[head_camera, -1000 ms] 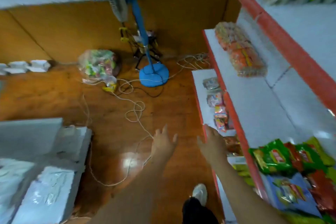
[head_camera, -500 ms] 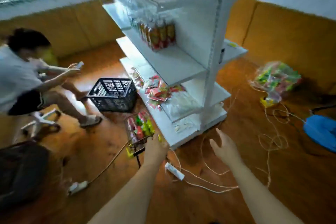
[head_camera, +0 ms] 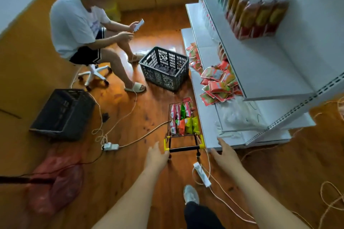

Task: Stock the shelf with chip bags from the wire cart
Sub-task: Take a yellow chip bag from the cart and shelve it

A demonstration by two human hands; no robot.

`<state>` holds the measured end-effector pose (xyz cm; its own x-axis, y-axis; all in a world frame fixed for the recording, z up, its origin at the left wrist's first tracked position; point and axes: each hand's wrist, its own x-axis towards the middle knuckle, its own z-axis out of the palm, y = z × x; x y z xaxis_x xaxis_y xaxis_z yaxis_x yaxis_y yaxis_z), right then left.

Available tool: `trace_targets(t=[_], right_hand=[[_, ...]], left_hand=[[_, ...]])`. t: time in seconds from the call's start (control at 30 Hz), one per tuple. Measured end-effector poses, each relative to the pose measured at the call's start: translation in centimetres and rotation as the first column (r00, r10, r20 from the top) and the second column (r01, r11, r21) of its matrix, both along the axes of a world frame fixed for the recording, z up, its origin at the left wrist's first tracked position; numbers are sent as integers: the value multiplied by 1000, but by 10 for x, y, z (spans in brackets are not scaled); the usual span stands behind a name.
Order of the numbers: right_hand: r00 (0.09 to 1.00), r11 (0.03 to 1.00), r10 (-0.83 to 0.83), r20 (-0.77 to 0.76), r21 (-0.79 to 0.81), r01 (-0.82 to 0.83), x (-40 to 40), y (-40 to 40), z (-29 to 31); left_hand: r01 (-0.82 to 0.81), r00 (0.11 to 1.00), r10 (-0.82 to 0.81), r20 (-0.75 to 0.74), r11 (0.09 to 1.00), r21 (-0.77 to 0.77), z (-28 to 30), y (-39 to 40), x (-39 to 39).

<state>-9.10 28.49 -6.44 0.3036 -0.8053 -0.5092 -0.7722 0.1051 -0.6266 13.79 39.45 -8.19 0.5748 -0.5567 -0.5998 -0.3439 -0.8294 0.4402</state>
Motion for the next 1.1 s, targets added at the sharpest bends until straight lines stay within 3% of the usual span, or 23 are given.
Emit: trace_targets(t=[0.23,0.43,0.8,0.97,1.1], right_hand=[[989,992,121,-81,56,-117,53,-67,-46],[982,983,140,-124,139,-122,115,-107,-123],[960,968,-134,-246,177,180,216,-177,-349],[944,955,-194,-266,169,243,245,-180,-399],[933,946,-254,-257,136,295,253,-185,-405]], left_hand=[[49,994,-47,-99,999,18,-49,-68,25],[54,977,-39,-208,996,67,-126,-126,54],[186,916,-178,-360,983,-14,-356,-236,109],[223,825,-195,-531,975,-12,-412,-246,118],[230,766,-226,-602,971,-72,-419,-240,128]])
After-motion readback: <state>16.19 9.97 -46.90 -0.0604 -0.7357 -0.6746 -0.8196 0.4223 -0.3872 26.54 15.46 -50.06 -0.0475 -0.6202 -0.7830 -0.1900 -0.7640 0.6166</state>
